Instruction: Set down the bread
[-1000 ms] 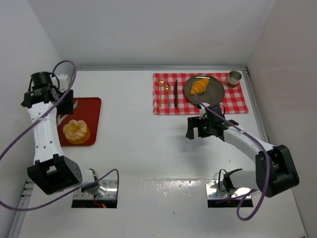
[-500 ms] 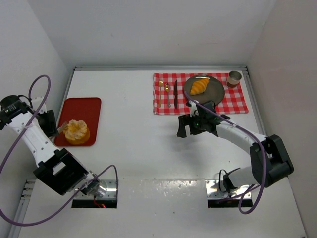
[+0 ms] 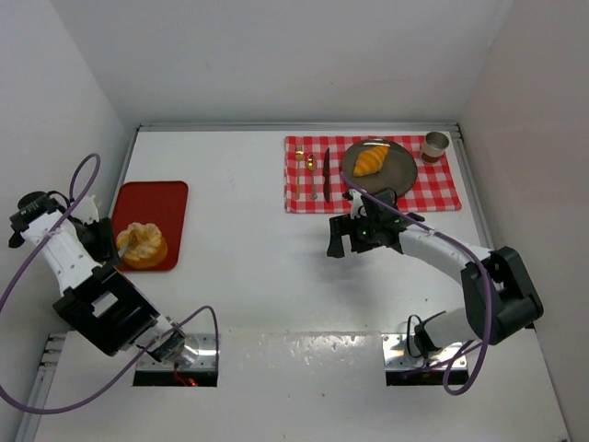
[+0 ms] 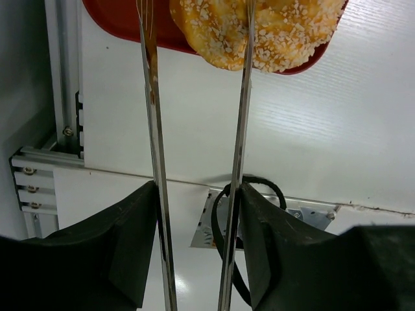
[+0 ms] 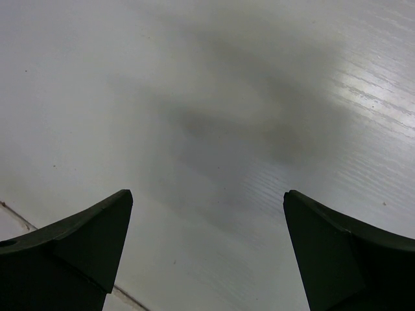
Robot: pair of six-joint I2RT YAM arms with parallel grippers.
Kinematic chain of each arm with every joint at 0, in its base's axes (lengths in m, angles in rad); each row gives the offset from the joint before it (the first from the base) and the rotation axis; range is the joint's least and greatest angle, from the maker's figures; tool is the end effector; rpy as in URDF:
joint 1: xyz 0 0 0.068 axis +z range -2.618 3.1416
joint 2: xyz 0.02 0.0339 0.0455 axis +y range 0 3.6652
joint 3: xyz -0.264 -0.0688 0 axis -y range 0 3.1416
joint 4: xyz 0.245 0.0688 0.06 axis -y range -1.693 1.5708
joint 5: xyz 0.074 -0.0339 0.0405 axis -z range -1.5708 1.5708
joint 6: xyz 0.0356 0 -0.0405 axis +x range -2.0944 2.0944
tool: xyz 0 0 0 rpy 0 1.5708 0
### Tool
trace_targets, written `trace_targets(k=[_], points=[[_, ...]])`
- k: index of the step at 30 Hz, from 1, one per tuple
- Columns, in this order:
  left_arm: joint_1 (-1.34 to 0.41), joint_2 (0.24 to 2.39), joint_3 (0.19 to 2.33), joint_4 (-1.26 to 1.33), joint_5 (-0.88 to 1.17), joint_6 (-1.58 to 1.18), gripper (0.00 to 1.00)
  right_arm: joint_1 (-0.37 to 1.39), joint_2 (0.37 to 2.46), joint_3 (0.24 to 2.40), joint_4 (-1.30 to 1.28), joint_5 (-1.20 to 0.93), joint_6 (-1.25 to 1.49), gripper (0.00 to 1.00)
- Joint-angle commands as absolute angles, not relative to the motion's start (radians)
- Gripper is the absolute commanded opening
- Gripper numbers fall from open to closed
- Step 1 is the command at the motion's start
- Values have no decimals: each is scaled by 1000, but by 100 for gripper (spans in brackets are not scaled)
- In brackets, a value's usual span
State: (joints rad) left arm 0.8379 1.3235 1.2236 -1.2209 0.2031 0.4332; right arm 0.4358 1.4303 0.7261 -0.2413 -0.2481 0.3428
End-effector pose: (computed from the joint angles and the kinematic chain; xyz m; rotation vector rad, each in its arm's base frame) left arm 0.1606 0.1677 0.2993 -0.5315 2.7706 -0.0209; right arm 0.2430 0.1228 0.1740 -0.2244 2.5796 0.6159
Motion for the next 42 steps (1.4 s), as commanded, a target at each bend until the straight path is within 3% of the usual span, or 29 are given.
trace_targets(k=[1, 3, 6, 9, 12, 15, 23, 28, 35, 39, 42], points=[[848, 1335, 1227, -1149, 198, 417, 55, 440, 1437, 759, -230, -268, 351, 99], [848, 1348, 1216, -1137, 209, 405, 55, 440, 1440, 759, -226, -267, 351, 99], [848, 1368, 1216, -1126, 209, 396, 47, 443, 1448, 759, -221, -268, 364, 99], [848, 1381, 1216, -1126, 242, 396, 35, 440, 1453, 761, -219, -268, 361, 97], [848, 1403, 1247, -1155, 288, 396, 14, 440, 1456, 764, -222, -265, 357, 97], [848, 1413, 1308, -1180, 308, 405, 7, 443, 1462, 770, -229, -262, 360, 97], [712, 1443, 1564, -1233, 406, 355, 5, 327, 1391, 732, -199, -132, 497, 97], [401, 1529, 1740, -1197, 396, 258, 5, 164, 1261, 654, -234, 15, 564, 97], [-27, 1834, 2139, -1206, 351, 235, 4, -86, 1089, 601, -348, 140, 500, 100], [-208, 2002, 2351, -1161, 391, 224, 3, -147, 1020, 569, -388, 141, 477, 100], [-346, 2062, 2381, -1051, 391, 215, 2, -149, 988, 563, -422, 137, 480, 100]])
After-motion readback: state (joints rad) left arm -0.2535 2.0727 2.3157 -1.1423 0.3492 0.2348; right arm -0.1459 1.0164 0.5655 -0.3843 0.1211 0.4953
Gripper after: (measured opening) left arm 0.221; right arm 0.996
